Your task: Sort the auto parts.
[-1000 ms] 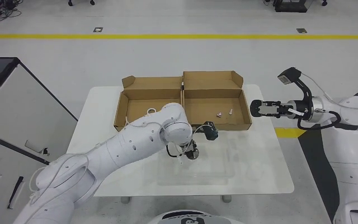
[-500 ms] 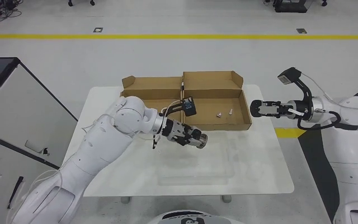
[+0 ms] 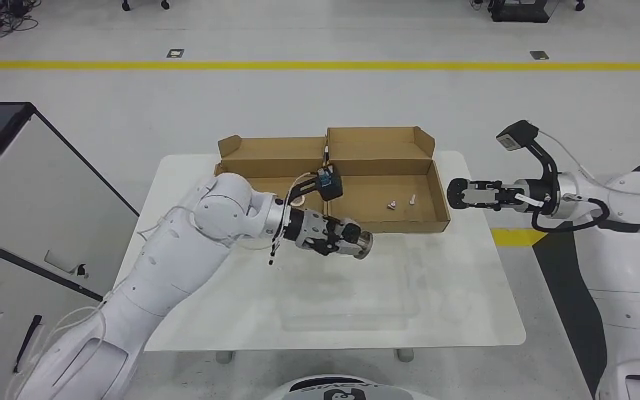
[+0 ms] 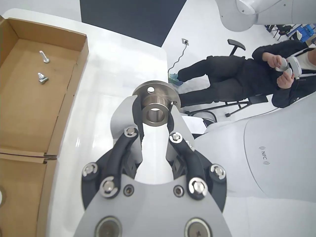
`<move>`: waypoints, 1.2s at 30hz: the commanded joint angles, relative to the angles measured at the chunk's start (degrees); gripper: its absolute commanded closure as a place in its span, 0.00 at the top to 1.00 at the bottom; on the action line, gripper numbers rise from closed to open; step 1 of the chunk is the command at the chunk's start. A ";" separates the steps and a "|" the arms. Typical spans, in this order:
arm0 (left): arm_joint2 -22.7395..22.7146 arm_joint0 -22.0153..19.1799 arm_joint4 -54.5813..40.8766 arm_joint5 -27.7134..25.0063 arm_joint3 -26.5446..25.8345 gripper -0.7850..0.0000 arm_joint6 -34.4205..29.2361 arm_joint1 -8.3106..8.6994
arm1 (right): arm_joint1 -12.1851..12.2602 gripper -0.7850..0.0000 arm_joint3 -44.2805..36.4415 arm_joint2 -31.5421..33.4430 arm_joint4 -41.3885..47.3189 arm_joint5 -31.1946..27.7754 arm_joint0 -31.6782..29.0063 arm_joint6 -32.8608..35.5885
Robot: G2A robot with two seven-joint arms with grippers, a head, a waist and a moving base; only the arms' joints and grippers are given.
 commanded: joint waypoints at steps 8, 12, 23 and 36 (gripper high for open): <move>-3.66 1.61 -16.46 -9.52 1.90 0.00 6.09 0.55 | 0.00 1.00 0.00 0.00 0.00 0.00 0.00 0.00; -2.46 1.18 -25.91 -11.46 1.46 0.00 6.72 0.80 | 0.00 1.00 0.00 0.00 0.00 0.00 0.00 0.00; 0.47 -1.82 -44.83 -14.67 -2.49 0.00 9.92 2.77 | 0.00 1.00 0.00 0.00 0.00 0.00 0.00 0.00; 0.33 -2.18 -41.75 -15.47 -3.27 0.00 10.72 3.77 | 0.00 1.00 0.00 0.00 0.00 0.00 0.00 0.00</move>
